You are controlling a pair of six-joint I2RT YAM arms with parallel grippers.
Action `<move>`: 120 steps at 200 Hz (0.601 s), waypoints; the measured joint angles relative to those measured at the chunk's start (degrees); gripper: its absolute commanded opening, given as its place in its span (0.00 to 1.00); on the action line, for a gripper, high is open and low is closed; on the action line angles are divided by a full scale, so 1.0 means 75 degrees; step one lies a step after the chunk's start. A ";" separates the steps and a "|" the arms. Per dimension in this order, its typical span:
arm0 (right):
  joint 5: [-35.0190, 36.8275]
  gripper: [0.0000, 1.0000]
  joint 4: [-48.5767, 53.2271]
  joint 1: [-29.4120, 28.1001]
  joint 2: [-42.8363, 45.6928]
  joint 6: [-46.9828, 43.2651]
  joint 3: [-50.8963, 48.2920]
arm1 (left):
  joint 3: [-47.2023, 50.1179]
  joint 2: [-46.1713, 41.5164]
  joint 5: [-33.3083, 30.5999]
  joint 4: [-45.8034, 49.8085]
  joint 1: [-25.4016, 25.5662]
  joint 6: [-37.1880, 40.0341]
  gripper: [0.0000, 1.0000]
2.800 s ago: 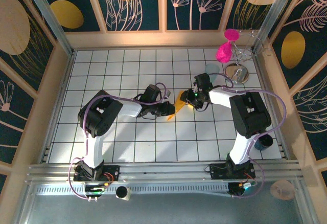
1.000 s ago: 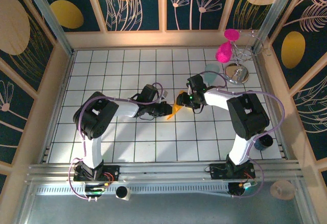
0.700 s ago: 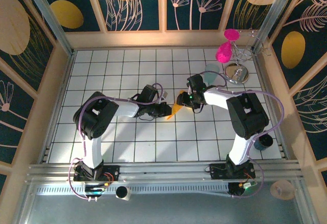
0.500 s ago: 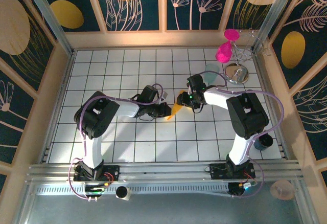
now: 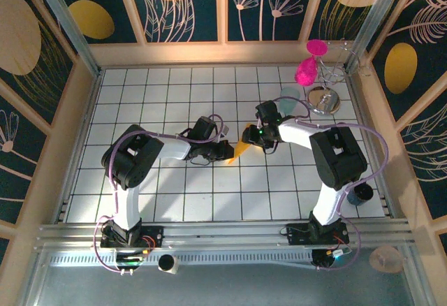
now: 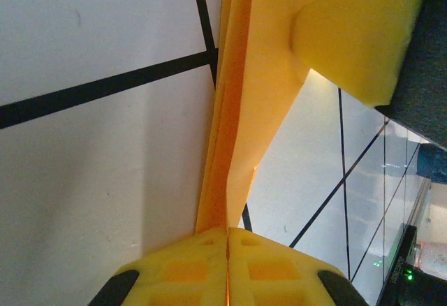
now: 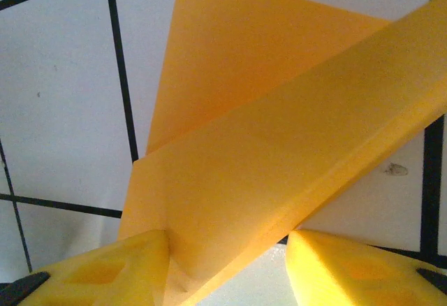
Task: Fold a paper plane with a square sheet of paper (pick it up from the middle)
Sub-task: Fold the wing for the fifth time at the center of the table.
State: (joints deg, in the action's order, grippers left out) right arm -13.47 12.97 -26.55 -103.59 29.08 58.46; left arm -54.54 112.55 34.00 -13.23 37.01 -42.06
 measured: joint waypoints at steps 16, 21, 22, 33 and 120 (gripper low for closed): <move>-0.0006 0.53 -0.0163 0.0029 0.0184 0.0058 -0.0175 | -0.0044 0.0003 -0.0017 0.0079 0.0000 0.0003 0.09; 0.0017 0.53 -0.0201 0.0050 0.0259 0.0087 -0.0239 | -0.0058 0.0009 -0.0020 0.0111 0.0000 0.0003 0.10; 0.0017 0.53 -0.0207 0.0055 0.0274 0.0087 -0.0251 | -0.0058 0.0009 -0.0020 0.0114 0.0000 0.0000 0.10; 0.0061 0.53 -0.0280 0.0152 0.0525 0.0119 -0.0423 | -0.0099 0.0023 -0.0023 0.0175 0.0000 0.0003 0.10; -0.1306 0.32 -0.1495 0.0219 0.1428 0.0061 -0.0959 | -0.0195 0.0044 -0.0047 0.0370 0.0000 0.0006 0.09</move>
State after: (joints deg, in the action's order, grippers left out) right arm -23.27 1.76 -24.91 -92.88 29.54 51.27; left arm -56.01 112.88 33.65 -10.46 37.01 -42.02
